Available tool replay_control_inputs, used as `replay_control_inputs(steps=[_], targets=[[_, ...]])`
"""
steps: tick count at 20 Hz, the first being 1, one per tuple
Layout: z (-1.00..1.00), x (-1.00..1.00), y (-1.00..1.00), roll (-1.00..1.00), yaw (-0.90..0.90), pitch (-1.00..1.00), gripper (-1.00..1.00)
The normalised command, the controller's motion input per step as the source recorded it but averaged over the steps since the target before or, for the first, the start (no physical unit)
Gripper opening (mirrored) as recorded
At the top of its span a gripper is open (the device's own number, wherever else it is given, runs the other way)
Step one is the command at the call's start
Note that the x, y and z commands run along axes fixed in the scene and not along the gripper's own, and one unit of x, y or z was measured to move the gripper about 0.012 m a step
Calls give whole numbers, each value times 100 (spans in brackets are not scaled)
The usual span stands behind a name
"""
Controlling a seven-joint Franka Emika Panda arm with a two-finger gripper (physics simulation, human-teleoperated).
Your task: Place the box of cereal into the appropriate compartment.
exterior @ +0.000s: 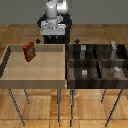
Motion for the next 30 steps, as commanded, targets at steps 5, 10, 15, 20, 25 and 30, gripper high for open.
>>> replay_control_inputs(steps=[5, 10, 15, 20, 25, 30], targets=[[0, 0, 0, 0, 0, 0, 100], [0, 0, -80, 0, 0, 0, 100], [0, 0, -100, 0, 0, 0, 100], [0, 0, -100, 0, 0, 0, 100], [0, 40, -20, 0, 0, 0, 100], [0, 80, 0, 0, 0, 0, 100]])
